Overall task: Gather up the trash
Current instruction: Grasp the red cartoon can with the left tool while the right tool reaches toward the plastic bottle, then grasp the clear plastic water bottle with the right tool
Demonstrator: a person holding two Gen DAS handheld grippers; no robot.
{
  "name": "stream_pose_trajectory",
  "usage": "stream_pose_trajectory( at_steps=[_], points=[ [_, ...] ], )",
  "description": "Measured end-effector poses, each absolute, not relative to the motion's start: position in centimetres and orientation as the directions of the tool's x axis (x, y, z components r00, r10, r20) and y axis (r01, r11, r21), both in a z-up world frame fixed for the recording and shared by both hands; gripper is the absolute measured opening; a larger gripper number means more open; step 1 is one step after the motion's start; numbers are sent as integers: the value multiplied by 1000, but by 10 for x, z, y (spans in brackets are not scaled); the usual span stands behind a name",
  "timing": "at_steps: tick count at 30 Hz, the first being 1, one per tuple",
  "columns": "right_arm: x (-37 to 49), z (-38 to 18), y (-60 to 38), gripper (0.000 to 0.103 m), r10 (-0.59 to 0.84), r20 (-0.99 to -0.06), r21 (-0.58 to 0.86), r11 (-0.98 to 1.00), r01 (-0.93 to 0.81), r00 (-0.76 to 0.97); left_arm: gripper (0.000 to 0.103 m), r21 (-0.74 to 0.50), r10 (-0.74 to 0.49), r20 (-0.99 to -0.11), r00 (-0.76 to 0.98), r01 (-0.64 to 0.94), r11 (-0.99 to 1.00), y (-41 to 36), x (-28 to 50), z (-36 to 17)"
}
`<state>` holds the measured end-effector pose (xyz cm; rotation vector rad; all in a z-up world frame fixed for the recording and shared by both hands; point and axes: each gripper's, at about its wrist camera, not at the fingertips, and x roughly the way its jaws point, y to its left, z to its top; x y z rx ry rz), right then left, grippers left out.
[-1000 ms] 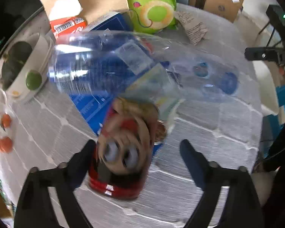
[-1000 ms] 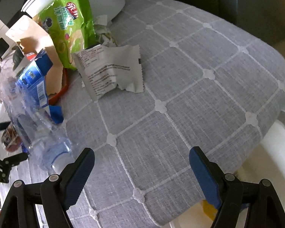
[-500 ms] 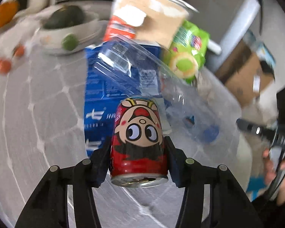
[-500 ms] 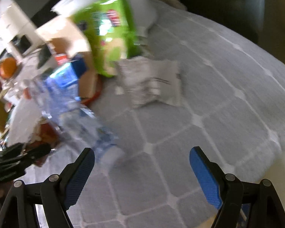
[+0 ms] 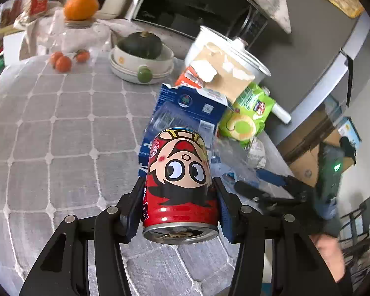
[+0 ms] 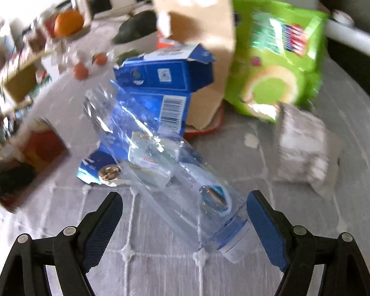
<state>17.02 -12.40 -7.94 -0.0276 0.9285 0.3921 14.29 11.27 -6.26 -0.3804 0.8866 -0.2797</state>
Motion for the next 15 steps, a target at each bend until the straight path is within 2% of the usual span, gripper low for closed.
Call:
stream_pose_trajectory(
  at_steps=[7, 10, 12, 15],
  points=[
    [181, -103, -106, 85, 208, -823, -5, 928, -373, 529, 55, -466, -394, -702, 594, 36, 884, 129, 142, -67],
    [180, -102, -106, 78, 224, -820, 8, 925, -380, 527, 55, -482, -404, -695, 594, 31, 875, 134, 140, -65],
    [178, -99, -104, 65, 238, -818, 18, 921, -390, 524, 55, -483, -407, -691, 598, 37, 875, 134, 138, -62],
    [170, -95, -101, 60, 245, -818, 22, 917, -398, 520, 55, -493, -417, -682, 600, 43, 869, 135, 135, -59]
  ],
)
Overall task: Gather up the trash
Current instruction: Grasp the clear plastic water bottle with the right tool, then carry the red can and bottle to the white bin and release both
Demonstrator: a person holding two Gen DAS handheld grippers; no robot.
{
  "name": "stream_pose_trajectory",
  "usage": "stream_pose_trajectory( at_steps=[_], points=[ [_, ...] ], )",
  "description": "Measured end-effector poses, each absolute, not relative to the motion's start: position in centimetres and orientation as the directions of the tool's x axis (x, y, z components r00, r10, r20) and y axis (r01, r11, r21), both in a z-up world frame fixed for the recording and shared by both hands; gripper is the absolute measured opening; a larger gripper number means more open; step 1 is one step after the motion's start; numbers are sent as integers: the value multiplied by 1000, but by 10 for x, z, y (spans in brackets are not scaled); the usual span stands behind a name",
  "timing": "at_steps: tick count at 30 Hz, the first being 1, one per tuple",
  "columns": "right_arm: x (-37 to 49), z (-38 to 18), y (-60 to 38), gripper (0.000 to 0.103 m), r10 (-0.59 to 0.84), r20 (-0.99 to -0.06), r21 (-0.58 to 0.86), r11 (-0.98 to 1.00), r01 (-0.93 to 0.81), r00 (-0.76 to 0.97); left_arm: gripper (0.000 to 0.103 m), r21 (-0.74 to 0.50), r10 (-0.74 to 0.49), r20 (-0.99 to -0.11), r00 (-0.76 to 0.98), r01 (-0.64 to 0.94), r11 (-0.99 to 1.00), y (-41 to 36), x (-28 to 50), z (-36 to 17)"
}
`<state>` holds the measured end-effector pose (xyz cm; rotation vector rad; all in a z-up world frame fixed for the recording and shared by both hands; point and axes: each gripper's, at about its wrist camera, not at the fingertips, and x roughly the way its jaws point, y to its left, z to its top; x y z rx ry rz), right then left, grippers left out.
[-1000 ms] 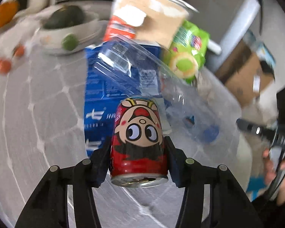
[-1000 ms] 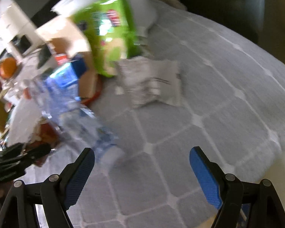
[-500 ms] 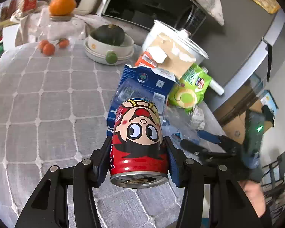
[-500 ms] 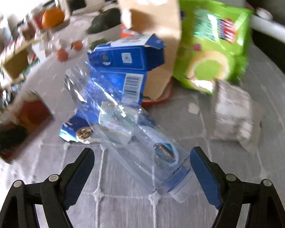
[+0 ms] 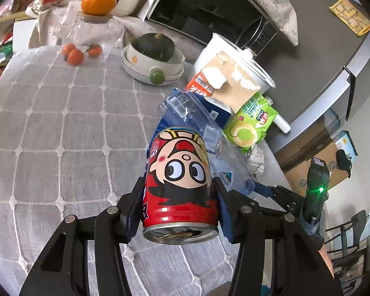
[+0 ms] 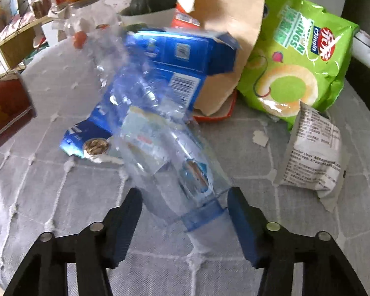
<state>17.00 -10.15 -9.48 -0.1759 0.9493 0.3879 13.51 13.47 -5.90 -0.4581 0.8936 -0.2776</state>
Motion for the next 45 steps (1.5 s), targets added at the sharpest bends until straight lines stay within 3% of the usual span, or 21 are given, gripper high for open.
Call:
stream_pose_trajectory(
  at_steps=[12, 28, 38, 45],
  points=[
    [119, -42, -136, 58, 266, -766, 66, 938, -340, 586, 55, -527, -469, -615, 634, 112, 843, 123, 115, -33],
    [22, 1, -268, 58, 10, -771, -10, 1000, -28, 636, 55, -492, -646, -572, 506, 418, 764, -22, 88, -10],
    [-54, -3, -358, 59, -152, -827, -25, 972, 234, 542, 55, -384, -684, -628, 370, 617, 687, -131, 49, -23],
    [-81, -11, -379, 59, -187, -861, -48, 955, 291, 472, 55, -281, -627, -724, 288, 706, 650, -190, 26, -60]
  ],
)
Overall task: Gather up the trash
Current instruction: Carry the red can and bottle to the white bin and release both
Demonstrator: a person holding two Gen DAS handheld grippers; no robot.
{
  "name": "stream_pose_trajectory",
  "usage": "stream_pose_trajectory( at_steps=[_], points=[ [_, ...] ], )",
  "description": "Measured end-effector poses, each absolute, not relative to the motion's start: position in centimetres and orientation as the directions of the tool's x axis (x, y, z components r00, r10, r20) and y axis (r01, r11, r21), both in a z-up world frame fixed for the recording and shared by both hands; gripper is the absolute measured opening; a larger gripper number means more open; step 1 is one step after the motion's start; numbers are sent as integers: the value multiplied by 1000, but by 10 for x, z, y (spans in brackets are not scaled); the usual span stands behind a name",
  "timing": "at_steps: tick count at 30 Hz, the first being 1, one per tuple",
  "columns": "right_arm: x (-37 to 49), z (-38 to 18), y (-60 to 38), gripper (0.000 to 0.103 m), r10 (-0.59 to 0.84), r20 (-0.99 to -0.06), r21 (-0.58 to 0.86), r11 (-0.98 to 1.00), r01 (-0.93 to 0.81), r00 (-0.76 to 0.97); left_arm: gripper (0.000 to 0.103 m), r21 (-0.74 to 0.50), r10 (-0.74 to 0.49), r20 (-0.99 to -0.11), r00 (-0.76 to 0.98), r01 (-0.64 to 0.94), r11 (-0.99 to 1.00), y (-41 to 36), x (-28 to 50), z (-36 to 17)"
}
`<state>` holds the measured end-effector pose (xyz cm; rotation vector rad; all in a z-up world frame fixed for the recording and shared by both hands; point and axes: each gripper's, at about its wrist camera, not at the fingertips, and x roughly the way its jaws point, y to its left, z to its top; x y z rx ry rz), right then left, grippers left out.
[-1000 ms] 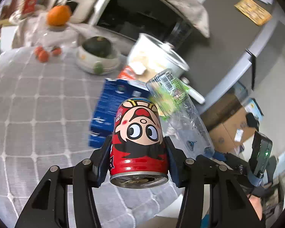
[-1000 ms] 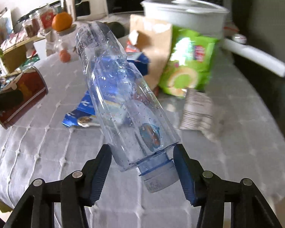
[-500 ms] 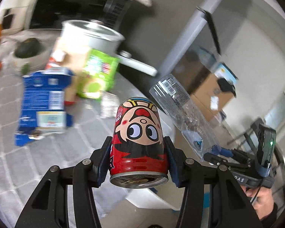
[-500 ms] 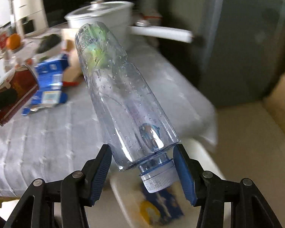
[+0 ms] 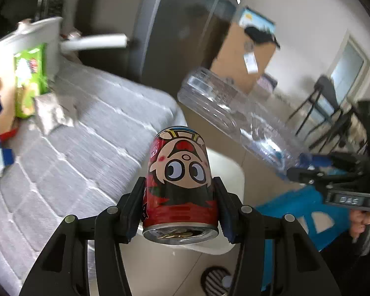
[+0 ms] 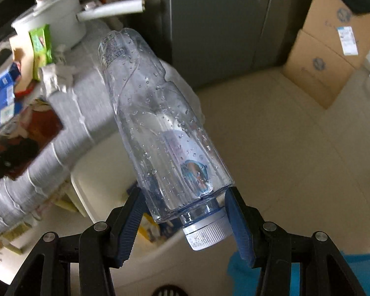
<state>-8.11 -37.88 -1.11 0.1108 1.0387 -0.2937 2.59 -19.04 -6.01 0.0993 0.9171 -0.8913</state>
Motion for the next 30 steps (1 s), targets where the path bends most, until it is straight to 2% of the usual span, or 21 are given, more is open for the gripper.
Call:
stream_pose_trajectory(
  at_steps=[11, 21, 22, 23, 25, 30],
  points=[
    [-79, -54, -383, 59, -206, -935, -130, 956, 262, 288, 55, -139, -461, -853, 245, 745, 653, -240, 30, -126],
    [-75, -82, -388, 59, -225, -958, -179, 954, 242, 178, 57, -111, -393, -892, 222, 736, 668, -249, 42, -149],
    [-75, -82, -389, 59, -225, -959, -180, 954, 241, 174, 63, -116, -391, -894, 219, 730, 674, -251, 44, -148],
    [-75, -83, -390, 59, -224, -959, -180, 954, 242, 172, 72, -117, -388, -894, 225, 719, 685, -249, 45, -146],
    [-76, -84, -390, 59, -226, -960, -182, 953, 242, 167, 81, -110, -385, -891, 240, 708, 697, -246, 46, -143],
    [-66, -92, -388, 57, -234, -961, -196, 952, 234, 146, 89, -110, -373, -892, 255, 678, 727, -234, 44, -129]
  ],
)
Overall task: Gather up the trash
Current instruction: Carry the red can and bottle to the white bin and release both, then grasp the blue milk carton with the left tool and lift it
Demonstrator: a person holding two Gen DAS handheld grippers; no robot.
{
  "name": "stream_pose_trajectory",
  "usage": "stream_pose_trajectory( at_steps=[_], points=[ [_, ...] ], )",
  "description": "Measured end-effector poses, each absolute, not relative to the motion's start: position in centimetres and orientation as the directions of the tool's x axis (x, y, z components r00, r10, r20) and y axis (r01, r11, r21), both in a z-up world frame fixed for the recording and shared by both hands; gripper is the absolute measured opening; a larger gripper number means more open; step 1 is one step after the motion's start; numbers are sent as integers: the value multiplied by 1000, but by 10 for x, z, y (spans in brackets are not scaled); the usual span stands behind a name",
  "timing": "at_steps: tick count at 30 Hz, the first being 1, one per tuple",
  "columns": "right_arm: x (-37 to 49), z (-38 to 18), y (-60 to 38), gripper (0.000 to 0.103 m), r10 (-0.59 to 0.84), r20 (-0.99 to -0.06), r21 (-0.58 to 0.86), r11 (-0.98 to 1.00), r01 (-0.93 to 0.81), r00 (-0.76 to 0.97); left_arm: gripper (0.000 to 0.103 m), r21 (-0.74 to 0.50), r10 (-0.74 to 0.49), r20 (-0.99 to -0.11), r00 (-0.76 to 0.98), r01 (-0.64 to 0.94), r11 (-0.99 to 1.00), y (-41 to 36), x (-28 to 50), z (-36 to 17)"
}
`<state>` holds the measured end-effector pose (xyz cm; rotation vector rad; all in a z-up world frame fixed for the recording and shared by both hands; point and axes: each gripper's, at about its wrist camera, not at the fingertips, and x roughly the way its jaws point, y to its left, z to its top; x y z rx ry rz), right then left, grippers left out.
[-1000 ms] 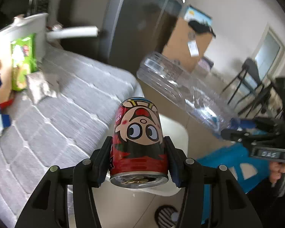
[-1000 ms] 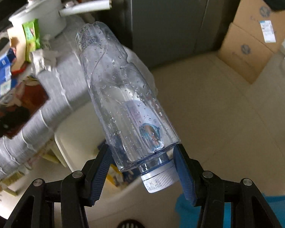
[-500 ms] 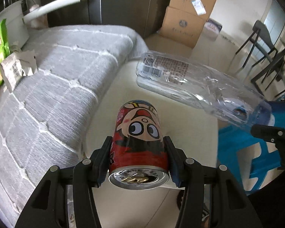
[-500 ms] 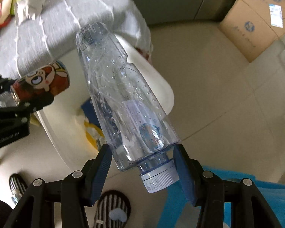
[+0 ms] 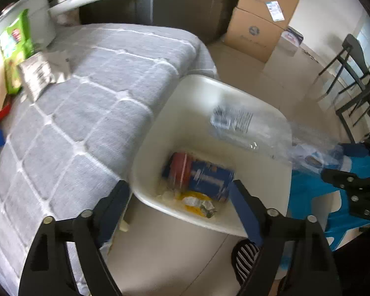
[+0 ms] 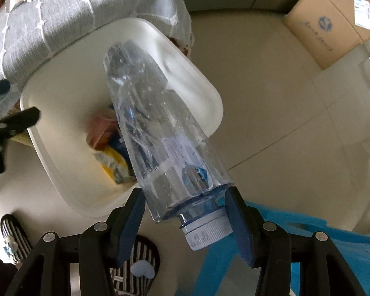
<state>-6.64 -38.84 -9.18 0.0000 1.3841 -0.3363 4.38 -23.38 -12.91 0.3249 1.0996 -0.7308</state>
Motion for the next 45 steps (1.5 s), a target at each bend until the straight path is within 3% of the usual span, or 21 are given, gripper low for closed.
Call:
stream_pose_trajectory(
  at_steps=[11, 15, 20, 34, 45],
  points=[
    [-41, -92, -374, 54, -191, -972, -158, 963, 219, 137, 99, -178, -429, -852, 300, 604, 777, -172, 41, -92],
    [-37, -83, -371, 70, -158, -972, -114, 965, 237, 174, 101, -199, -442, -830, 339, 560, 804, -142, 51, -78],
    [-32, -63, -353, 74, -134, -957, -81, 975, 206, 259, 102, -222, -442, -806, 393, 492, 842, -105, 63, -67],
    [17, -52, -301, 83, -19, -892, 40, 992, 121, 452, 103, -137, -223, -821, 526, 199, 970, 9, 126, -72],
    [71, -61, -295, 83, -30, -871, 46, 989, 143, 490, 103, 34, 0, -799, 602, 46, 998, 6, 190, -71]
  ],
)
